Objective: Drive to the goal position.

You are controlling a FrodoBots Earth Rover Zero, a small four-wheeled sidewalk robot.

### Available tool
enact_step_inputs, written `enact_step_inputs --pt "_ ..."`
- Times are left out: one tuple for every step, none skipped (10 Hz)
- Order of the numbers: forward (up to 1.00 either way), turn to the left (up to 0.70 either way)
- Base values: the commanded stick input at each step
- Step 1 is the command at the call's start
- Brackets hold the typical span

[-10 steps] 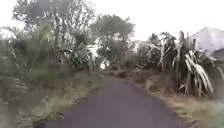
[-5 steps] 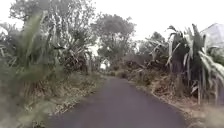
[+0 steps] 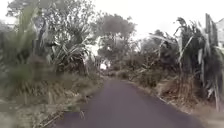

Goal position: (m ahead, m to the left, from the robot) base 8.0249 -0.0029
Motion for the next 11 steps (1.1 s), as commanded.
enact_step_inputs --pt "0.85 0.00" --pt "0.85 0.00" --pt "0.85 0.00" --pt "0.85 0.00" --pt "0.85 0.00" --pt "0.85 0.00" --pt "0.85 0.00" --pt "0.85 0.00" --pt "0.85 0.00" --pt "0.85 0.00" --pt "0.85 0.00"
